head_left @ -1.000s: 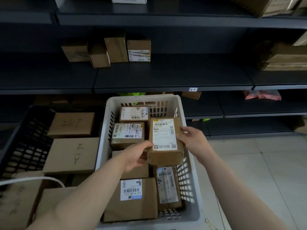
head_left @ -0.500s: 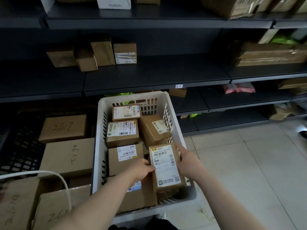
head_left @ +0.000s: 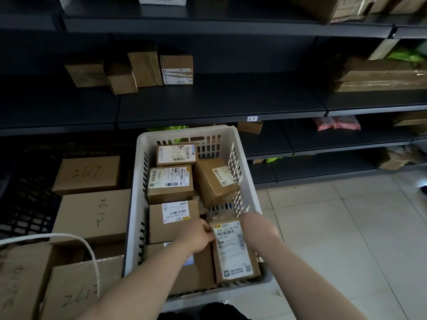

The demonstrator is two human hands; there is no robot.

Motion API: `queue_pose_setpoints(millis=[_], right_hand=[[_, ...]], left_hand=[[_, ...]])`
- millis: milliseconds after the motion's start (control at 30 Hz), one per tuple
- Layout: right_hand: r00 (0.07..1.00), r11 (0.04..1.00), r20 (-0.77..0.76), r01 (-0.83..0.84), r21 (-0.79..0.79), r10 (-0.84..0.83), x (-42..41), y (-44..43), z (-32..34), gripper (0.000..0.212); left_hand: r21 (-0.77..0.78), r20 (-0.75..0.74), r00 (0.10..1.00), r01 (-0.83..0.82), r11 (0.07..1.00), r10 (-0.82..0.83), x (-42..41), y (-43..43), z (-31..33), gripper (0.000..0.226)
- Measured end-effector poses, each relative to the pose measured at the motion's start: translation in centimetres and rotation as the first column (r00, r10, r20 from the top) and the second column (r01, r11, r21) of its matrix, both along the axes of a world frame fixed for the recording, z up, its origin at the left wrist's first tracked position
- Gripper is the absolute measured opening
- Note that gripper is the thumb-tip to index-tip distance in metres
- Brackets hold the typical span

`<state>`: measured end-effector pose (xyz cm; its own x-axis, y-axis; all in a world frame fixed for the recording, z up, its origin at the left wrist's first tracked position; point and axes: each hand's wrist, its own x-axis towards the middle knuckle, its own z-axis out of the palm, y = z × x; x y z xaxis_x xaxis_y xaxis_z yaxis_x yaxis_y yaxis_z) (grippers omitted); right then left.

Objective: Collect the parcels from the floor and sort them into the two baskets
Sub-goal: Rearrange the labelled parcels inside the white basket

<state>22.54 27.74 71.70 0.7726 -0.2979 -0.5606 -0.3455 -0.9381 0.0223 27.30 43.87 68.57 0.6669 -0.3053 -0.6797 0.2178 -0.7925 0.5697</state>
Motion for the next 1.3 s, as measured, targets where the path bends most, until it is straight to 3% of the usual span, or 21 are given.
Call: queue_pose_setpoints(millis=[167,367,733,867,1033,1200,1300], right_hand=[[0.975,0.957,0.153,0.116,0.267,-0.161,4.7,-2.0,0.1,0.038],[0.959,0.867,0.142,0.152,0.475,-0.246,8.9,-2.7,0.4,0.037],[0.964,0.849,0.042,0.211,0.485,-0.264,11.6,-2.7,-1.3,0.041],[0.945,0.807,-0.007,0.283,0.519,-0.327,12.9,-2.6,-2.3,0.040],[0.926,0.791,-0.048,0.347,0.504,-0.375,14.3,-2.1,-2.6,0.056],[0.938,0.842,-0.075,0.337,0.422,-0.338,14.7,-0.8,-2.2,0.049],[0.956,0.889,-0.004,0.275,0.366,-0.293,14.6,-0.2,-1.5,0.051]], left_hand=[[-0.150,-0.111,0.944,-0.326,0.933,0.312,3.2,-0.6,0.5,0.022],[-0.172,-0.166,0.906,-0.415,0.893,0.390,6.7,-3.5,-0.2,0.040],[-0.077,-0.373,0.739,-0.627,0.775,0.561,9.7,-7.8,-5.9,0.074],[-0.088,-0.361,0.731,-0.646,0.759,0.580,9.4,-8.4,-6.9,0.073],[-0.121,-0.330,0.697,-0.700,0.703,0.637,9.0,-7.9,-6.2,0.060],[-0.165,-0.294,0.666,-0.742,0.650,0.686,8.9,-6.9,-6.2,0.042],[-0.190,-0.335,0.638,-0.766,0.614,0.693,9.0,-6.6,-5.8,0.047]])
